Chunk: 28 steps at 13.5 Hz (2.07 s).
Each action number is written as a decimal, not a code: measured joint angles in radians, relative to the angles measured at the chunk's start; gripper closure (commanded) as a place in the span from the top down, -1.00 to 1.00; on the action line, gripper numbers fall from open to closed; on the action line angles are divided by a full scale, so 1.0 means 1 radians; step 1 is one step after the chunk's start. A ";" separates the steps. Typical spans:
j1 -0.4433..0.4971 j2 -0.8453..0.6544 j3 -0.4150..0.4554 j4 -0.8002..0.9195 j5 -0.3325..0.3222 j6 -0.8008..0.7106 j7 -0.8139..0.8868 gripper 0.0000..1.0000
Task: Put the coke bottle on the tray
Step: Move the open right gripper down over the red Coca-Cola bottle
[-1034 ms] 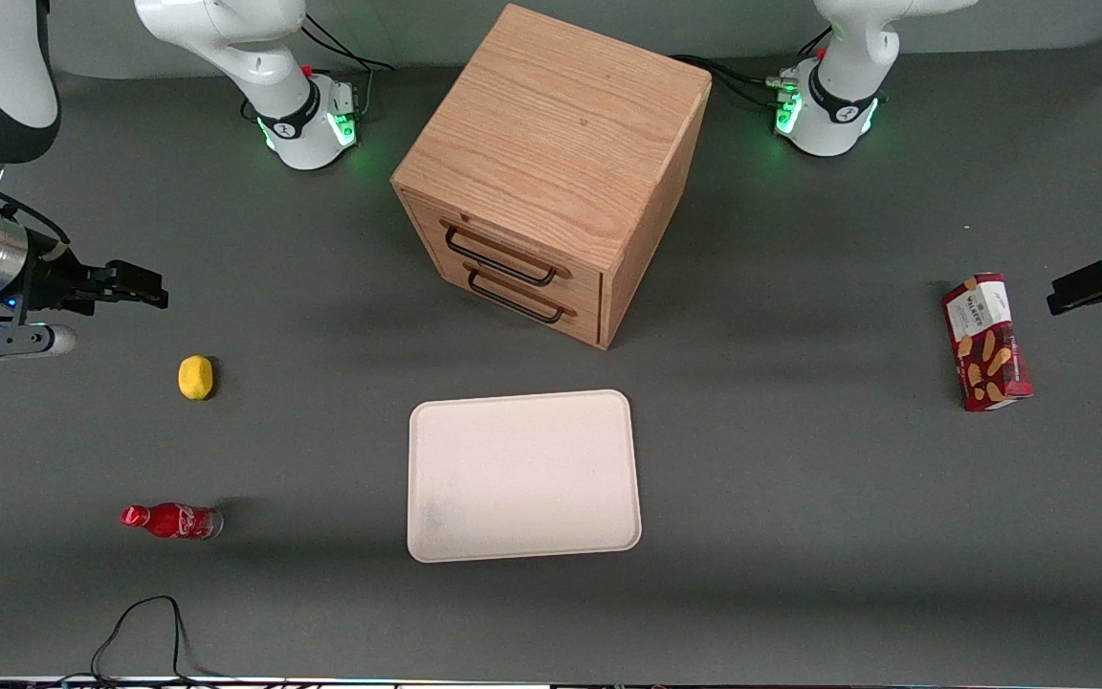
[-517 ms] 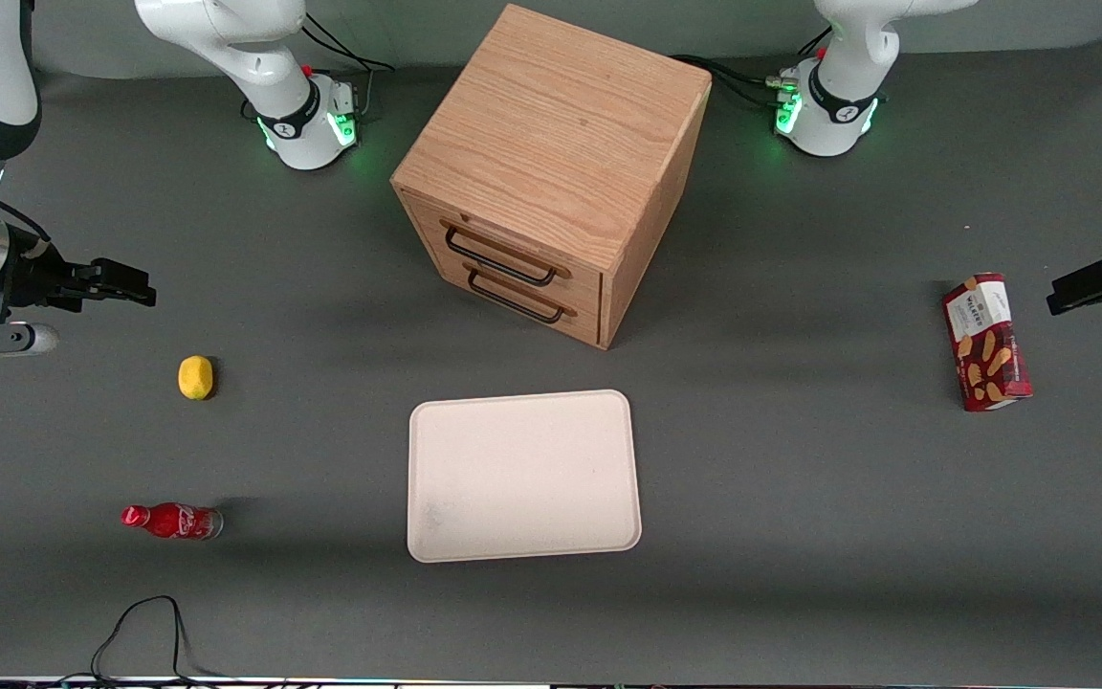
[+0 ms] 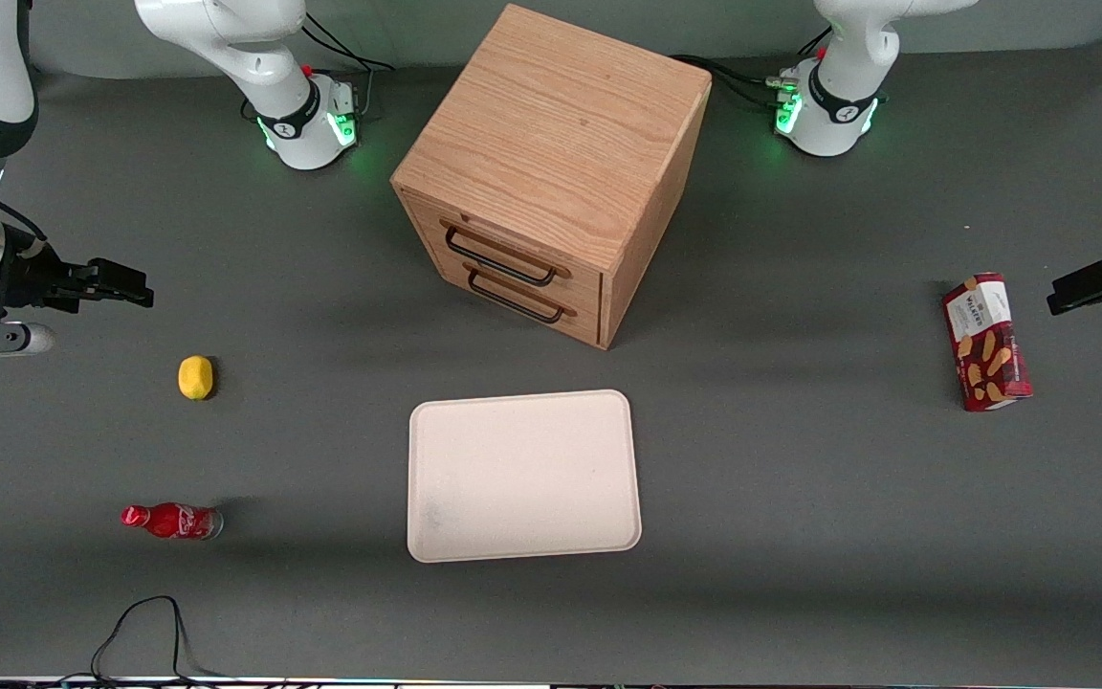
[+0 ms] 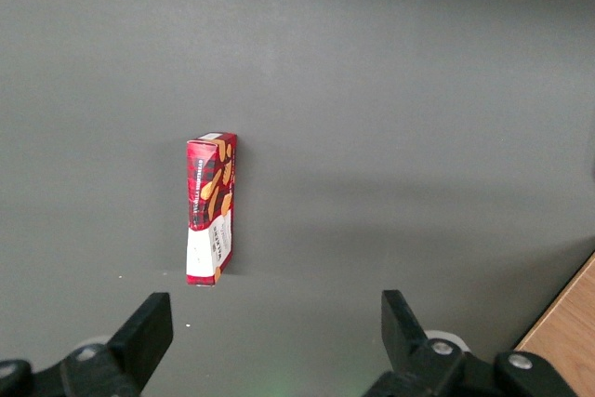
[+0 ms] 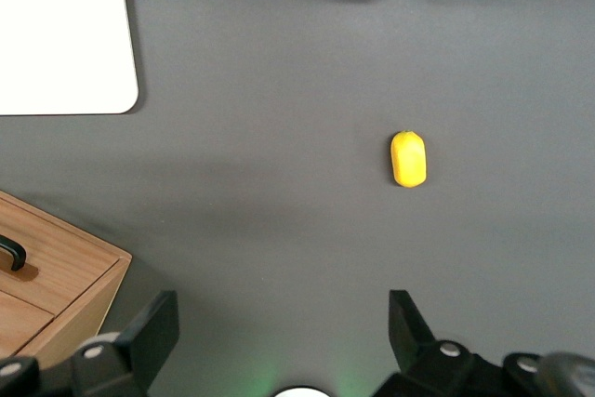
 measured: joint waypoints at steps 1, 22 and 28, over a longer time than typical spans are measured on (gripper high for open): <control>0.000 0.002 0.000 0.002 0.000 0.000 0.000 1.00; -0.146 0.684 0.008 0.642 -0.035 0.130 -0.149 0.98; -0.109 0.767 0.009 0.651 -0.058 0.210 -0.150 0.98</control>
